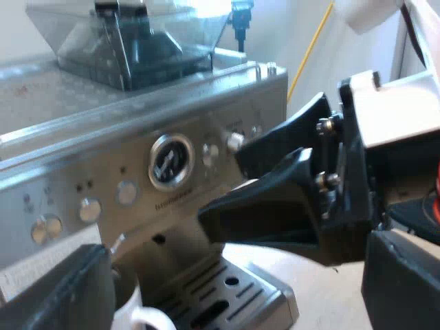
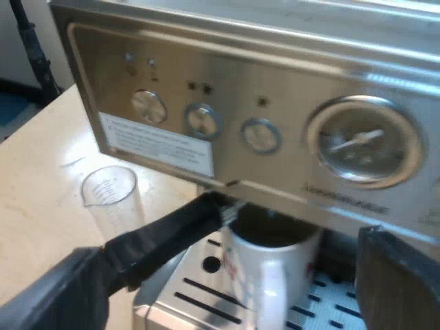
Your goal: Place mug into machine
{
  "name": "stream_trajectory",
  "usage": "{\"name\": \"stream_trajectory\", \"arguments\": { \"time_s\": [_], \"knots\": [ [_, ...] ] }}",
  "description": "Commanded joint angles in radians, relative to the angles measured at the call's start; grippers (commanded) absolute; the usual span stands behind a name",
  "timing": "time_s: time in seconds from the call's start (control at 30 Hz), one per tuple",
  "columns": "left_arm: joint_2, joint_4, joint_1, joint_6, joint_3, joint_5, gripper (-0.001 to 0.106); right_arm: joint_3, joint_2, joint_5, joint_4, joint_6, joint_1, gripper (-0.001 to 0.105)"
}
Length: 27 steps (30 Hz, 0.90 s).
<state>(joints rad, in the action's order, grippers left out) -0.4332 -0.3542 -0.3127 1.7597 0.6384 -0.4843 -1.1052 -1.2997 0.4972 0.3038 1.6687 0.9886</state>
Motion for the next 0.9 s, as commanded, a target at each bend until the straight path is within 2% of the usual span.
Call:
{"name": "stream_trajectory", "arguments": {
  "time_s": [0.03,0.17,0.37,0.53,0.63,0.73,0.9],
  "knots": [
    [-0.006,0.008,0.012,0.013,0.047,-0.006,0.086,-0.011,0.058,-0.041,0.027,0.011,-0.046,0.088],
    [-0.067,-0.032,0.058,0.013,0.139,-0.006,0.086,-0.011,0.116,-0.165,0.054,0.011,-0.138,0.088],
    [-0.150,-0.044,0.132,0.013,0.247,-0.006,0.086,-0.011,0.212,-0.165,0.104,0.011,-0.284,0.087],
    [-0.159,-0.050,0.203,0.023,0.267,-0.006,0.086,-0.011,0.284,-0.195,0.201,0.011,-0.418,0.087],
    [-0.159,-0.093,0.251,0.032,0.268,-0.006,0.086,-0.011,0.342,-0.232,0.292,0.022,-0.521,0.087],
    [-0.159,-0.138,0.266,0.032,0.268,-0.006,0.086,-0.008,0.402,-0.233,0.370,0.068,-0.621,0.087],
    [-0.134,-0.181,0.266,0.020,0.268,-0.006,0.086,0.007,0.494,-0.310,0.436,0.132,-0.764,0.087]
  ]
}}
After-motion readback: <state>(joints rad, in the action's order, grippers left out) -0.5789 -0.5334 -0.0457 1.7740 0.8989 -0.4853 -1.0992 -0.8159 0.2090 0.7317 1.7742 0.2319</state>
